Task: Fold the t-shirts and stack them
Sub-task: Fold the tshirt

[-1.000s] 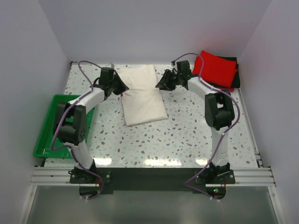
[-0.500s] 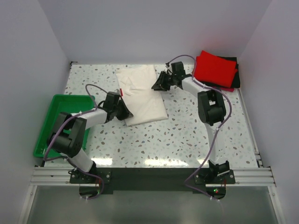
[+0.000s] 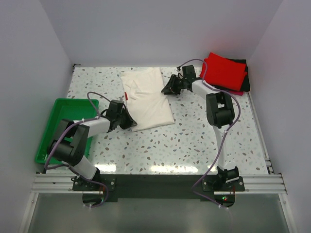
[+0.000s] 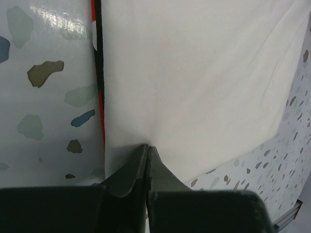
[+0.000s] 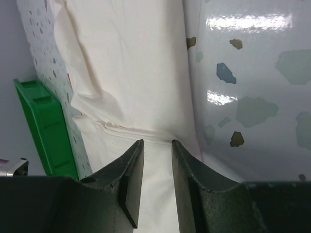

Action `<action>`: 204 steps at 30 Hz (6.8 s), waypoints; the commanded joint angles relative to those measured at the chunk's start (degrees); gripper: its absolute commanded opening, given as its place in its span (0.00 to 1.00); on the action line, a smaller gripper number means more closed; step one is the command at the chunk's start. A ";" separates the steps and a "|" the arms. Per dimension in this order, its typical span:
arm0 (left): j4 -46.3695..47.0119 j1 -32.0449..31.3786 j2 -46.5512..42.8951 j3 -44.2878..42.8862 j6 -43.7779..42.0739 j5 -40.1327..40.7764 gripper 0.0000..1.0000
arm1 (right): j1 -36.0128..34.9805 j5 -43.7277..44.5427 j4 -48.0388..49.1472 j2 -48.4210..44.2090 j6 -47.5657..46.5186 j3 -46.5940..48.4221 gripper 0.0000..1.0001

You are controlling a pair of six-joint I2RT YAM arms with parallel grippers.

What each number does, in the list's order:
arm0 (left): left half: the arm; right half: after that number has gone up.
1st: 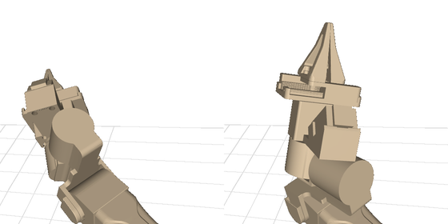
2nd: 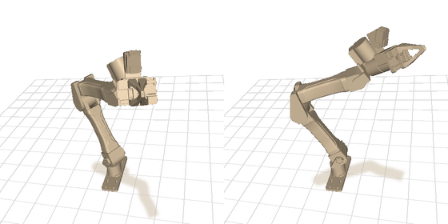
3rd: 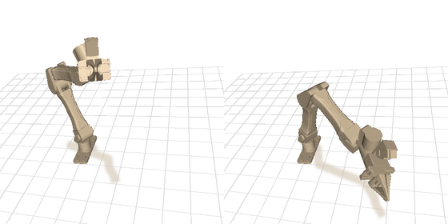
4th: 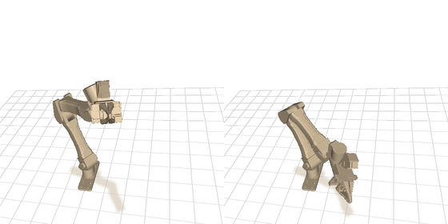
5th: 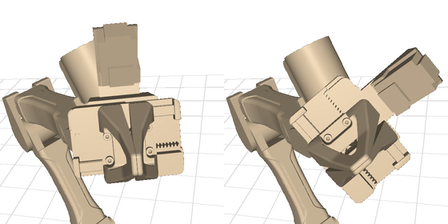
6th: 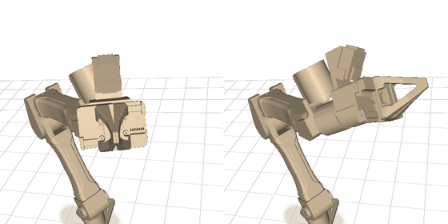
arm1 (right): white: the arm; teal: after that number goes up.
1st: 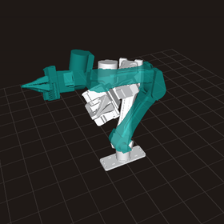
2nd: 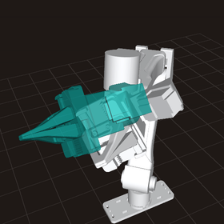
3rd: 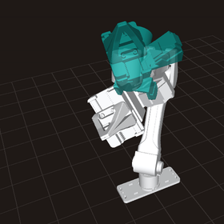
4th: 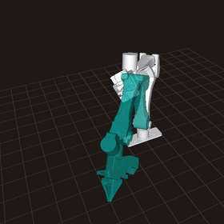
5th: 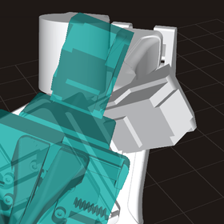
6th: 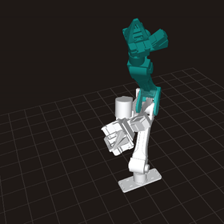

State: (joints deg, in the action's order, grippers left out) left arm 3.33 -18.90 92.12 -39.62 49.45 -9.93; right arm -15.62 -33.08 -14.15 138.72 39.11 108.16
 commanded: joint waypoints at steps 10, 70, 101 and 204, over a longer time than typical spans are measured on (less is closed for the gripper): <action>0.36 1.05 -7.21 -0.37 -2.52 -1.14 0.17 | 0.59 8.11 0.08 -22.33 -2.90 -19.86 0.38; 6.69 1.14 -8.70 13.16 4.78 -1.32 0.00 | -6.88 17.09 12.31 -34.38 0.88 -53.67 0.21; -12.91 -7.47 -38.24 28.54 5.92 -7.38 0.00 | -7.06 14.80 -5.97 -81.14 0.35 -82.41 0.00; -1.75 2.55 25.92 -35.63 -4.19 -8.17 0.04 | 0.50 16.12 3.52 -25.07 -3.78 -38.98 0.33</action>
State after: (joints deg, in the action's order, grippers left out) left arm -2.44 -16.27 117.78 -77.17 44.40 -18.15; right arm -15.31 -19.53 -9.91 114.37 35.97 72.40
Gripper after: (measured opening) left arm 0.041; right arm 0.337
